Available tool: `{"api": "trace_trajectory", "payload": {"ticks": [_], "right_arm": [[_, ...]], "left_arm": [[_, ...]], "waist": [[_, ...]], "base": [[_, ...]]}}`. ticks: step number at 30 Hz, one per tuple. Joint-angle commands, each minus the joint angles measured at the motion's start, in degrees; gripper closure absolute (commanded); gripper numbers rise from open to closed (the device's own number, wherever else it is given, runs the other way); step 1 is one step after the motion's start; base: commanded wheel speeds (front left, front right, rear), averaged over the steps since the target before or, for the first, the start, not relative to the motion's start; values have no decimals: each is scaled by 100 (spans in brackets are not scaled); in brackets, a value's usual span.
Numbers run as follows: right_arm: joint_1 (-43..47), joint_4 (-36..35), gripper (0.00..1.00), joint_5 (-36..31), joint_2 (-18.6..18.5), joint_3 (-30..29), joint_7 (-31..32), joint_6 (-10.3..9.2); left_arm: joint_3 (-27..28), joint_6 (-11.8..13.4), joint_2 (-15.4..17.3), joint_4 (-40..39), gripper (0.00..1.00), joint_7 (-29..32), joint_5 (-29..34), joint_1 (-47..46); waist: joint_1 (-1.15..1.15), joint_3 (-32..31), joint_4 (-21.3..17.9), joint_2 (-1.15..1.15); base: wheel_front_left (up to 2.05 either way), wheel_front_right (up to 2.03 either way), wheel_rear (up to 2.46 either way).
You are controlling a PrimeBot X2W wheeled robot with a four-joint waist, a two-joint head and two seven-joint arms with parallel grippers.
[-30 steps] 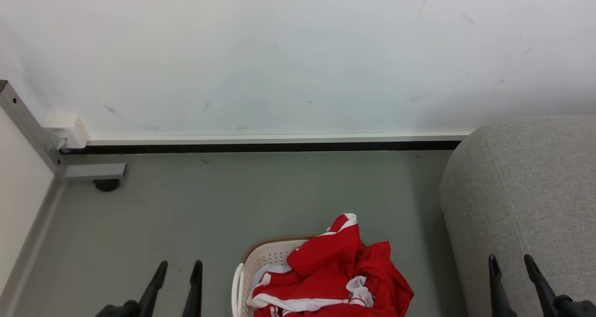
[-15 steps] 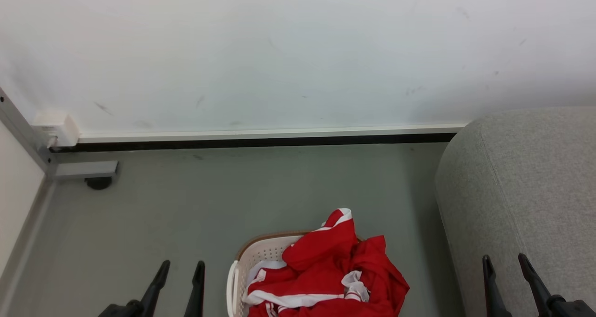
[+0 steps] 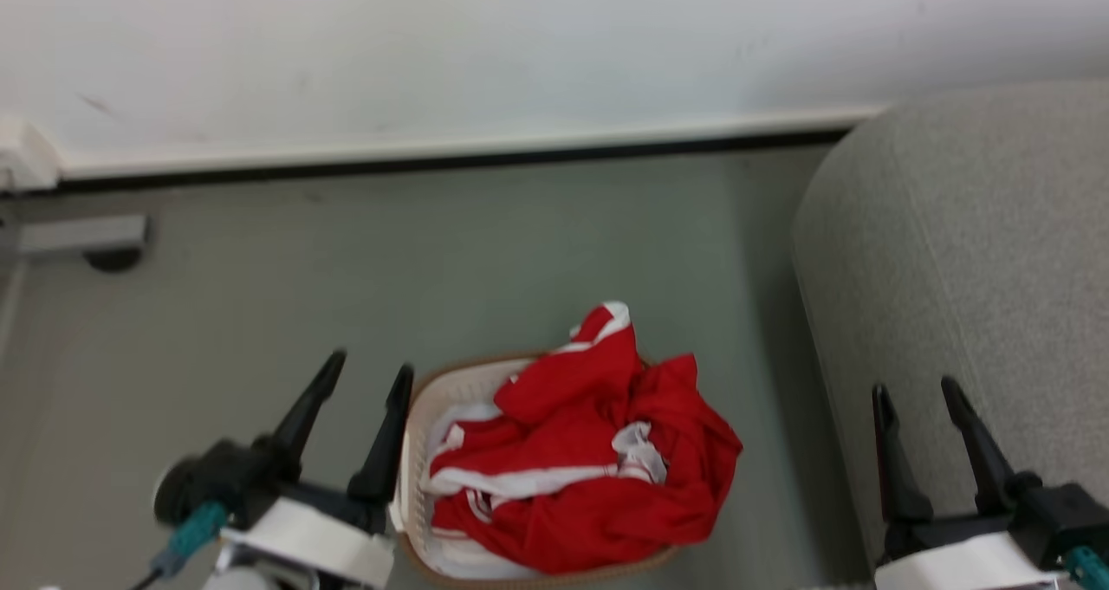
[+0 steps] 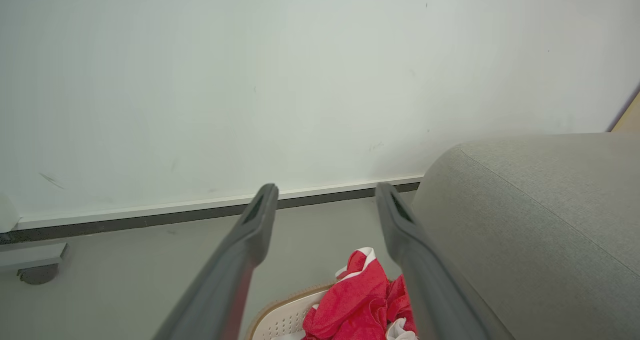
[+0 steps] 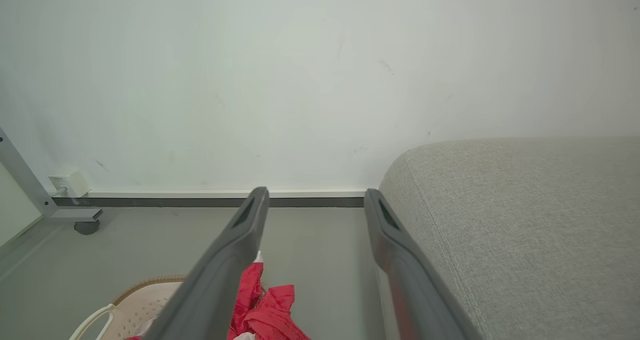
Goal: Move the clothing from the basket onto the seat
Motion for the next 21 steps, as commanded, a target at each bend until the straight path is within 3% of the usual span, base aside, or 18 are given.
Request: {"api": "trace_trajectory", "payload": {"ticks": [1, 11, 16, 21], "right_arm": [[-127, -67, 0, 95, -26, 33, 2, -12], [-851, -718, 0, 299, -22, 219, 2, -12], [-1152, -1023, 0, 282, -22, 226, 2, -12], [-1384, -1363, 0, 250, -21, 236, 2, -12]], "left_arm": [[-96, 9, 103, -10, 0, -3, -44, -206], [-1903, 9, 776, 882, 0, 9, -179, -2092], [-2797, 9, 775, 1610, 0, 380, -256, -3022], [-3350, 9, 686, 2311, 0, 736, -326, -3749]], "waist": [[-2, 550, -184, 0], [-2, 1989, -427, 0], [-2, 2643, -508, 0], [-2, 3269, -568, 0]], "base": [[0, 0, 0], [0, 0, 0], [0, 0, 0], [0, 0, 0]]}}
